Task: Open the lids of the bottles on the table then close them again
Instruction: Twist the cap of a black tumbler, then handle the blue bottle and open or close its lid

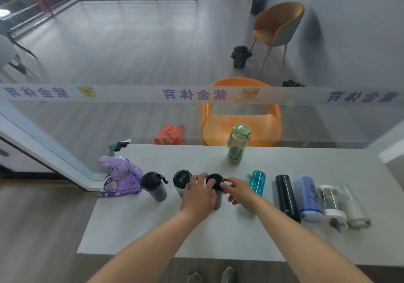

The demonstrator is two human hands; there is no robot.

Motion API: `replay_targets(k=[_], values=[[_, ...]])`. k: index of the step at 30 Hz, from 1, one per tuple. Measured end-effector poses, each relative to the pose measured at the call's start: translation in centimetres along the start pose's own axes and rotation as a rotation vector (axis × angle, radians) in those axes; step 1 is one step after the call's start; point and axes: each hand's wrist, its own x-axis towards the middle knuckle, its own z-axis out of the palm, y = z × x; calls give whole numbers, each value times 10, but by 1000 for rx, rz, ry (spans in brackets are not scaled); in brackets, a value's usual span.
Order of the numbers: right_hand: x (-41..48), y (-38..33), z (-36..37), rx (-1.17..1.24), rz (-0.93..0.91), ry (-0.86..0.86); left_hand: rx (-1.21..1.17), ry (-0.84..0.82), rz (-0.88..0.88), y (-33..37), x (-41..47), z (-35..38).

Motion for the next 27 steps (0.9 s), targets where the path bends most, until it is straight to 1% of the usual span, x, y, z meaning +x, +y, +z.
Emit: replay_targets(k=[3,5,7,8,11,12,13,14,16,18,19,21,23,25,27], values=[[-1,13,-7,32,13,-12,46,-15,69,1,-5,5],[0,23,-16,74,18,11,27,-7,35,6,-6,5],[2,37,-29,92,20,71,17,32,22,16,-3,2],[4,46,-35,77,24,118,14,63,65,23,-1,1],[13,80,-55,36,80,243,-63,97,312,53,2,12],[16,93,-59,31,110,257,-108,75,355,66,1,21],[18,104,-62,18,132,255,-166,40,350,78,0,33],[19,114,-65,4,149,240,-232,-2,289,89,0,47],[19,125,-70,0,193,173,-334,-94,47,107,5,80],[23,137,-69,7,220,64,-386,-184,-186,116,15,113],[26,141,-70,14,217,9,-398,-228,-262,118,22,128],[34,151,-70,37,199,-65,-445,-307,-356,122,33,154],[39,161,-71,83,168,-82,-499,-346,-433,127,36,171],[41,170,-74,138,155,-64,-528,-322,-496,133,32,177],[38,176,-79,166,141,-61,-526,-275,-485,142,24,173]])
